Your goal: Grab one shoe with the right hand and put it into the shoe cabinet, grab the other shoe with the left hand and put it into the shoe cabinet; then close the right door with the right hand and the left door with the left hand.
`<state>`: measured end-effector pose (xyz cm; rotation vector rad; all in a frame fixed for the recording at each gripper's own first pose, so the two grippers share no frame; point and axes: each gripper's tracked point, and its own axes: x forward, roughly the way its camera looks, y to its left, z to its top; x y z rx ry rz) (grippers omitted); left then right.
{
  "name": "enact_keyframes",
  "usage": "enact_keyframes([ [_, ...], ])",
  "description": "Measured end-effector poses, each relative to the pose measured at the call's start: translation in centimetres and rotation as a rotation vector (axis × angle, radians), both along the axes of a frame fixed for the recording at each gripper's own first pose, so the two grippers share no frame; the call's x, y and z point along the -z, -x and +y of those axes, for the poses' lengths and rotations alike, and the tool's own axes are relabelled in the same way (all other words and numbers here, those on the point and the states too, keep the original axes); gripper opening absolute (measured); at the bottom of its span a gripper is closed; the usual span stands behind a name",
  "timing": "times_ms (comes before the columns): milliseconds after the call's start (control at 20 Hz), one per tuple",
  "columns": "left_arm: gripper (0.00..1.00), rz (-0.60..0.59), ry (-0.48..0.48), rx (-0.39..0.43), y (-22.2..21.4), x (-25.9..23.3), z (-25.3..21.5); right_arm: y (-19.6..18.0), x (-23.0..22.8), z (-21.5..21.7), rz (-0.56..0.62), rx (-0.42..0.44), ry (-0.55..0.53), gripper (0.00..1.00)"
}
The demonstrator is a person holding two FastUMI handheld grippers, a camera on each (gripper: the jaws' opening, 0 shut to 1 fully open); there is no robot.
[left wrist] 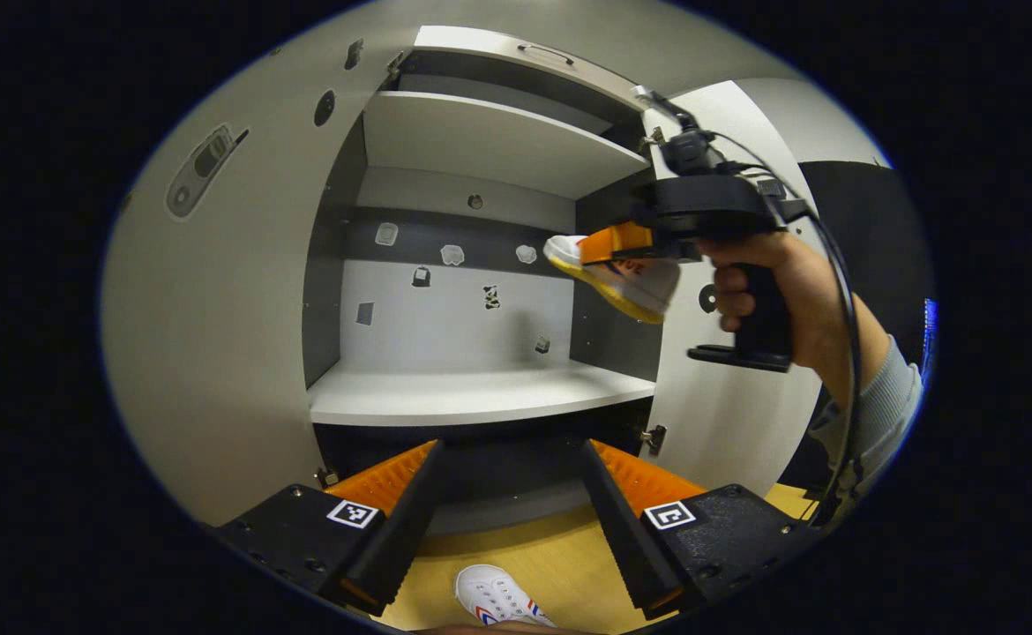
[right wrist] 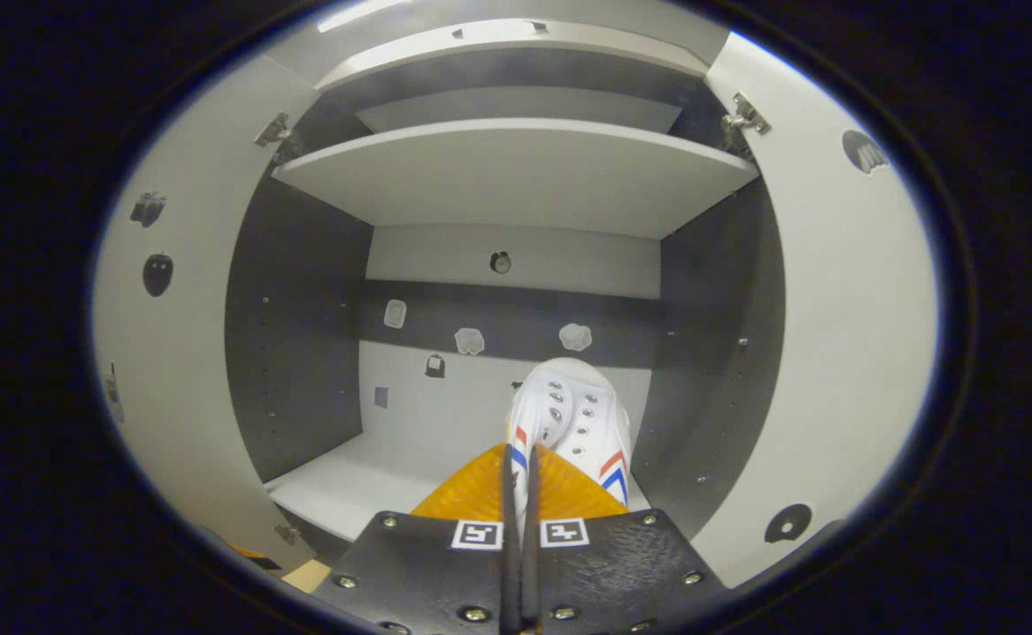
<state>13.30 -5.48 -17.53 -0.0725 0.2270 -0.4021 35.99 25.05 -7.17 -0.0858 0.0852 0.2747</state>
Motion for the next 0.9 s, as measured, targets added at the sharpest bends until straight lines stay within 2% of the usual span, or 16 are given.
enact_keyframes([
  [200,0.94,-0.008,0.004,-0.003,0.1,-0.4,0.4,-5.3,2.7,1.1,0.010,0.013,0.062,0.01],
  [450,0.94,-0.043,0.008,0.002,0.4,-1.3,0.8,-9.9,9.2,1.7,0.132,0.012,0.091,0.01],
  [700,0.94,-0.051,0.004,-0.008,0.1,-1.4,1.1,-12.2,13.3,1.7,0.189,0.029,0.147,0.02],
  [850,0.94,-0.045,-0.001,-0.026,-0.2,-1.2,1.3,-11.8,13.8,1.0,0.200,0.046,0.184,0.02],
  [900,0.94,-0.042,-0.002,-0.034,-0.3,-1.0,1.4,-12.0,12.5,0.9,0.154,0.054,0.167,0.22],
])
